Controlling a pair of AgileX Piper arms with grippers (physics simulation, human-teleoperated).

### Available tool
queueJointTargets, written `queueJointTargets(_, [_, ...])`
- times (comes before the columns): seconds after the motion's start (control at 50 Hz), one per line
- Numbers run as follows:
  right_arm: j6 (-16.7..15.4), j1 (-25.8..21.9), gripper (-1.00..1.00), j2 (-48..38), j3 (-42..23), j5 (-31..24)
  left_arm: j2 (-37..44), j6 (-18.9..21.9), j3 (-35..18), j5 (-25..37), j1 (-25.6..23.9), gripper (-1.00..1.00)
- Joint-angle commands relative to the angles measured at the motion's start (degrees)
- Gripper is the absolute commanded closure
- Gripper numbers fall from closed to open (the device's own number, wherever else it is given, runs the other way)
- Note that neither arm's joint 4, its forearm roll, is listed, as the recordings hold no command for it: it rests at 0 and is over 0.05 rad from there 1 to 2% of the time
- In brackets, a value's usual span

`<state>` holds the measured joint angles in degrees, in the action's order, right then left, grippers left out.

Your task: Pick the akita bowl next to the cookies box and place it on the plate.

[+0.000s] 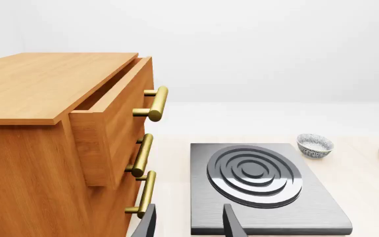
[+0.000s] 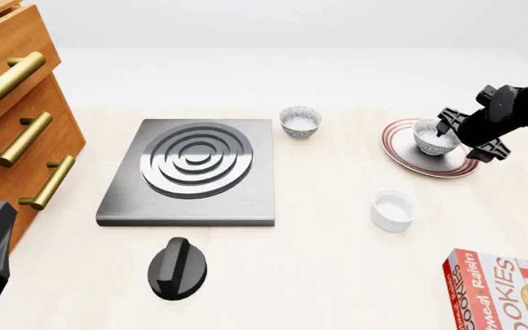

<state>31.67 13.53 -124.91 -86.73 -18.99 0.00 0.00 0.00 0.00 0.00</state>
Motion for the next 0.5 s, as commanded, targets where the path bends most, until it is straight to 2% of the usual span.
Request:
queueJointTargets(0.02, [0.2,0.3,-1.00,0.5,0.4,0.2,0.0,0.0,0.0,0.0,0.0,-1.00])
queueJointTargets(0.22, [0.5,-0.3,-1.00,2.2,2.2,0.9,0.0,0.0,0.0,0.0,0.0,-1.00])
queueJointTargets(0.5, [-0.2,-1.1,-1.00,10.0,10.2,3.1,0.0,0.0,0.0,0.0,0.0,-1.00])
